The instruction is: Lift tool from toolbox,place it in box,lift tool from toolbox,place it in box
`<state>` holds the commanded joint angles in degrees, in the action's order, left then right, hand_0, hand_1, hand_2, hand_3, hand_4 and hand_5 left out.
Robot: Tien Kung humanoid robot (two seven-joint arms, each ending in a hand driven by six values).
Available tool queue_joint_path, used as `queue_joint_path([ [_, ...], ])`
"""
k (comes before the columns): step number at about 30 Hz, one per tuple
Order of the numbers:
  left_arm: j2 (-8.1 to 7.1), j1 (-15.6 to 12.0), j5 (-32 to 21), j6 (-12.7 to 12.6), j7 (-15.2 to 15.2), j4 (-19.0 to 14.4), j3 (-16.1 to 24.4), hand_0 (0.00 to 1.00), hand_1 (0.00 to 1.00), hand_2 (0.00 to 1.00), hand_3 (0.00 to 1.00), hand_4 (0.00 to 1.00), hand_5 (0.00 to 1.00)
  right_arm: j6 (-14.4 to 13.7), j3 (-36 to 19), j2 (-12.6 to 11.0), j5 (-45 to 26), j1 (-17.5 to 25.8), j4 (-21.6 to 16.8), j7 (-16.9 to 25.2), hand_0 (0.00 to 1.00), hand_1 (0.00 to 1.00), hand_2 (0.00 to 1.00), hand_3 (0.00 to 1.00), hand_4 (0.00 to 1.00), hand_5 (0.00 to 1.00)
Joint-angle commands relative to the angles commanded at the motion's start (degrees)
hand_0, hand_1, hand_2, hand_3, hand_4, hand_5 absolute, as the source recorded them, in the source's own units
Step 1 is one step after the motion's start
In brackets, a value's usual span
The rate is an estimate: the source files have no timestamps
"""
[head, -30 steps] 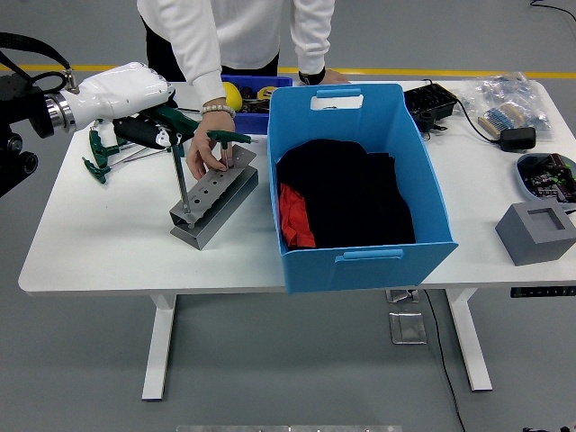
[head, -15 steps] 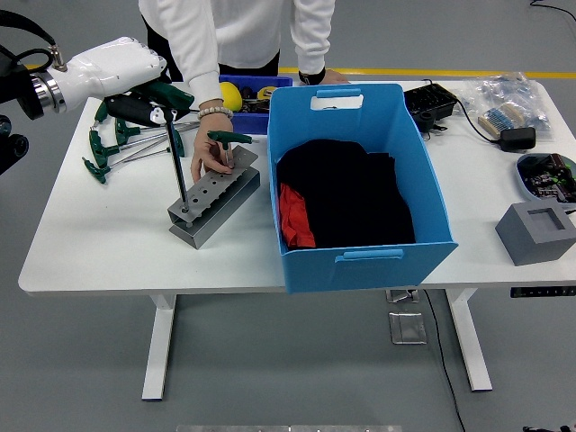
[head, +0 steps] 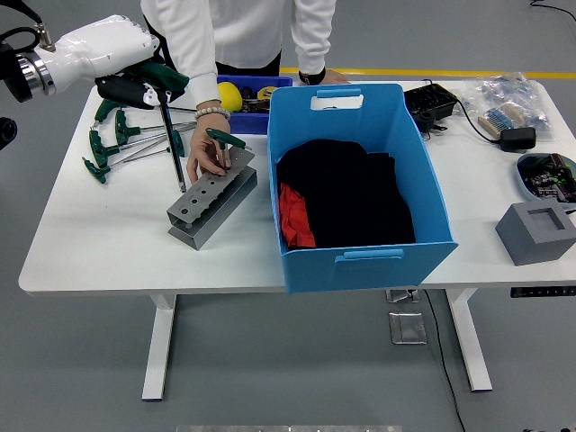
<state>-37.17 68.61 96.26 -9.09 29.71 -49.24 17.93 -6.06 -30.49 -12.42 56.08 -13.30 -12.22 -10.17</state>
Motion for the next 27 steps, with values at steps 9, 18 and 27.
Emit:
queue_joint_path([
  [9,0.28,1.81,-1.78,1.38,-0.98,-3.05,2.44,0.209,0.054,0.073,0.069,0.581,0.732,0.02,-0.1,-0.03,0.18,0.12,0.05,0.04,0.646,0.603,0.67,0.536,0.786,0.596],
  [18,3.41,4.26,-2.33,1.55,-1.27,-4.76,2.63,0.208,0.052,0.073,0.069,0.576,0.728,-0.19,0.35,-0.01,-0.5,0.45,0.03,0.17,0.645,0.603,0.67,0.536,0.785,0.596],
  [27,8.82,5.58,-3.39,1.53,-1.09,-5.74,3.89,0.208,0.053,0.072,0.069,0.579,0.732,-0.13,0.65,-0.16,-0.82,0.34,-0.07,0.14,0.642,0.603,0.67,0.536,0.785,0.596],
])
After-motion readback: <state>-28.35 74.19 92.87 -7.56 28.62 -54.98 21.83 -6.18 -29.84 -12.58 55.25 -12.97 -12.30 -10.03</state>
